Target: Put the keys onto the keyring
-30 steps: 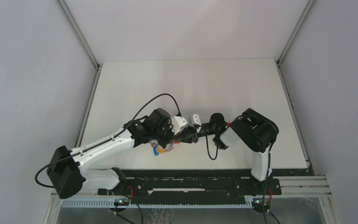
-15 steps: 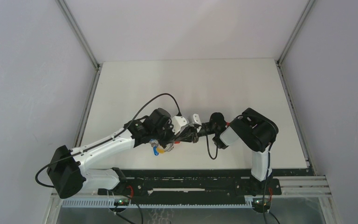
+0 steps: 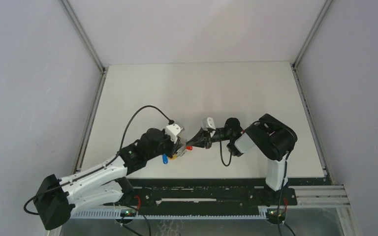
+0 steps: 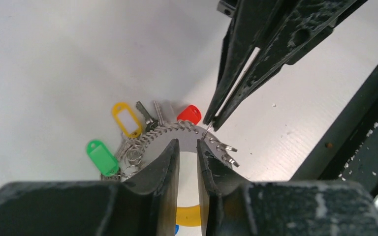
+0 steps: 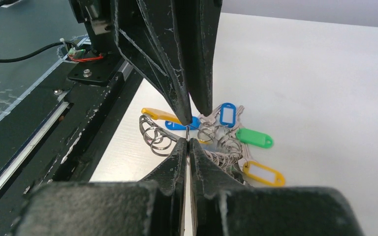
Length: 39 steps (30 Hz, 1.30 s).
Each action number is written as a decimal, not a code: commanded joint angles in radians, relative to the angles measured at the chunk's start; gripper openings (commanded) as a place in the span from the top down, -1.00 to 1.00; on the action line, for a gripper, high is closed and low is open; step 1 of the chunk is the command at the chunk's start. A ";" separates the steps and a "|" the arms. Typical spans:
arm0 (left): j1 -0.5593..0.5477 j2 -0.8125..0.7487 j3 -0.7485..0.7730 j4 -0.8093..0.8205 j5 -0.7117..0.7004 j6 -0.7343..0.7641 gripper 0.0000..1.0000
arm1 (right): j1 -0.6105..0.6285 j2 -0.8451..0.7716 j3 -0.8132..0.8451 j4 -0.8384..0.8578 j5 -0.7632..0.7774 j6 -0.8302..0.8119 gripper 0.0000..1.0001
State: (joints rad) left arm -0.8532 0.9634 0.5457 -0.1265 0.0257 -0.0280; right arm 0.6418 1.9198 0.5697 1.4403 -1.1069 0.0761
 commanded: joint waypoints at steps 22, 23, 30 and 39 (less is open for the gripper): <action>0.178 -0.070 -0.373 0.782 0.265 -0.159 0.42 | -0.026 -0.071 -0.014 0.058 0.076 0.046 1.00; 0.180 -0.061 -0.370 0.776 0.276 -0.152 0.42 | -0.026 -0.071 -0.014 0.058 0.075 0.047 1.00; 0.186 -0.052 -0.386 0.763 0.287 -0.136 0.41 | -0.034 -0.073 -0.005 0.059 0.061 0.060 1.00; 0.210 0.000 -0.371 0.811 0.321 -0.132 0.43 | -0.031 -0.074 0.001 0.058 0.018 0.063 1.00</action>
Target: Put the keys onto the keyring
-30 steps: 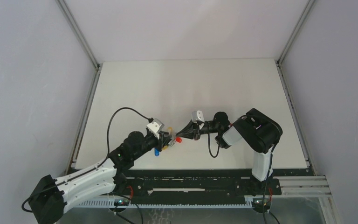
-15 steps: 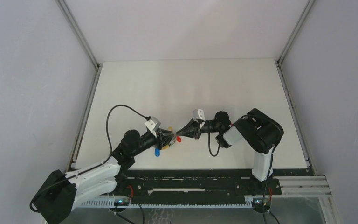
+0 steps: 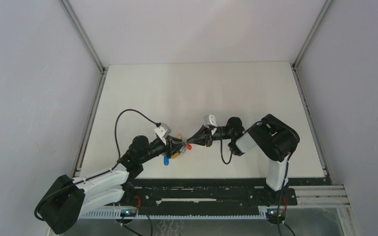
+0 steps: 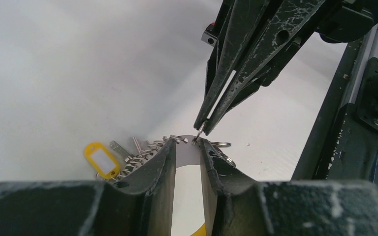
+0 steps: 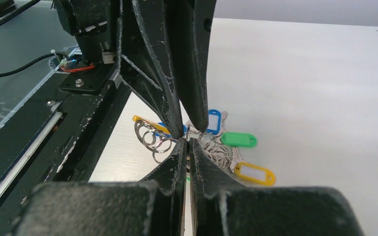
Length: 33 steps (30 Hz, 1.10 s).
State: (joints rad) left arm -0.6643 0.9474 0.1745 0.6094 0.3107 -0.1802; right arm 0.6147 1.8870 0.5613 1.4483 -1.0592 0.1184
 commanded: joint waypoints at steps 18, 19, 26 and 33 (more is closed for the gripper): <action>0.037 0.053 0.025 0.063 0.220 0.103 0.38 | -0.023 -0.047 0.038 0.049 -0.153 0.054 1.00; 0.037 0.054 0.029 0.063 0.230 0.109 0.38 | -0.026 -0.048 0.041 0.049 -0.160 0.060 1.00; 0.037 0.050 0.038 0.062 0.254 0.132 0.48 | -0.036 -0.052 0.060 0.047 -0.198 0.092 1.00; 0.037 0.044 0.032 0.086 0.232 0.141 0.48 | -0.031 -0.054 0.063 0.047 -0.218 0.099 1.00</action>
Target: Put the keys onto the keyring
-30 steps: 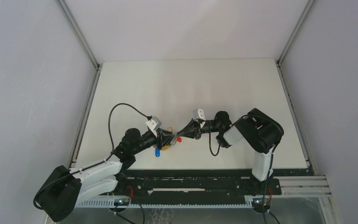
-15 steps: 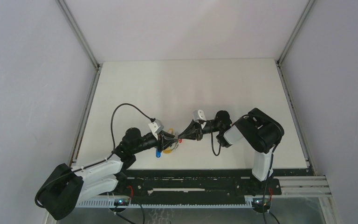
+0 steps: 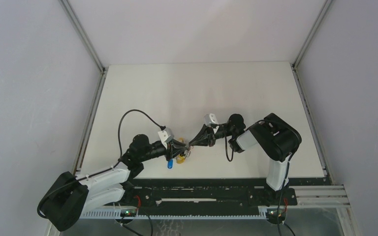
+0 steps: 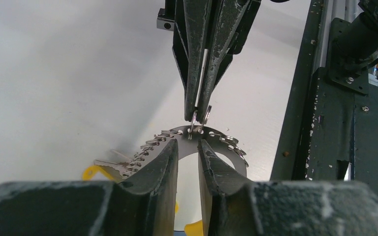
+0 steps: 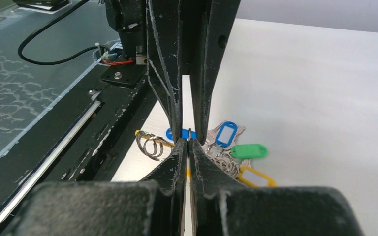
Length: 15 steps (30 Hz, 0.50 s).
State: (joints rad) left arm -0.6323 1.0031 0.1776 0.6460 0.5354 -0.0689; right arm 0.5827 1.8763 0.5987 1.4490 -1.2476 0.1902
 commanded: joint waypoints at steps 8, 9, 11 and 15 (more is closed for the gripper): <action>0.007 -0.047 0.030 0.062 0.013 0.040 0.42 | 0.003 -0.048 0.026 0.047 -0.047 0.035 1.00; 0.007 -0.048 0.031 0.062 0.020 0.037 0.42 | 0.003 -0.048 0.026 0.047 -0.046 0.035 1.00; 0.007 -0.042 0.035 0.066 0.038 0.032 0.43 | 0.006 -0.049 0.026 0.048 -0.047 0.034 1.00; 0.007 -0.022 0.046 0.073 0.072 0.022 0.52 | 0.006 -0.052 0.026 0.047 -0.048 0.037 1.00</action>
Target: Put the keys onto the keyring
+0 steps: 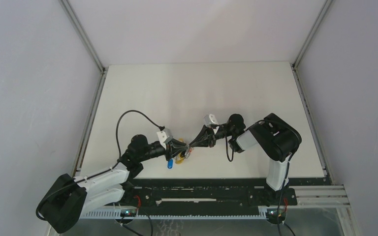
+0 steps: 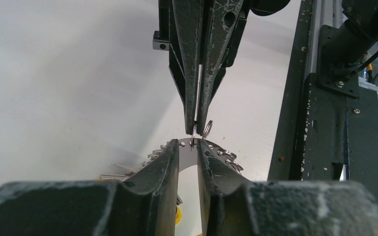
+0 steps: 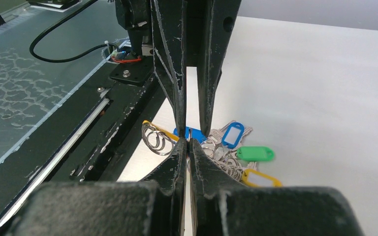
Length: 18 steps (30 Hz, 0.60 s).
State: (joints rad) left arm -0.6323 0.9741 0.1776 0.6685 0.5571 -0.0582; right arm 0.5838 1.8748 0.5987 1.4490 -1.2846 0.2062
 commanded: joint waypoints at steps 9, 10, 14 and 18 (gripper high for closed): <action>0.007 0.034 0.054 0.051 0.070 0.010 0.65 | 0.008 -0.054 0.033 0.047 -0.016 0.030 1.00; 0.006 0.037 0.056 0.051 0.073 0.008 0.66 | 0.009 -0.055 0.034 0.047 -0.017 0.030 1.00; 0.007 0.046 0.065 0.055 0.077 0.005 0.67 | 0.010 -0.053 0.033 0.047 -0.019 0.033 1.00; 0.007 0.051 0.067 0.065 0.070 -0.004 0.71 | 0.011 -0.051 0.034 0.047 -0.020 0.032 1.00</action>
State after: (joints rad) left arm -0.6315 1.0203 0.1829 0.6762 0.6102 -0.0601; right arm 0.5892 1.8660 0.5995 1.4513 -1.2934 0.2241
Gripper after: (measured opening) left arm 0.155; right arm 0.006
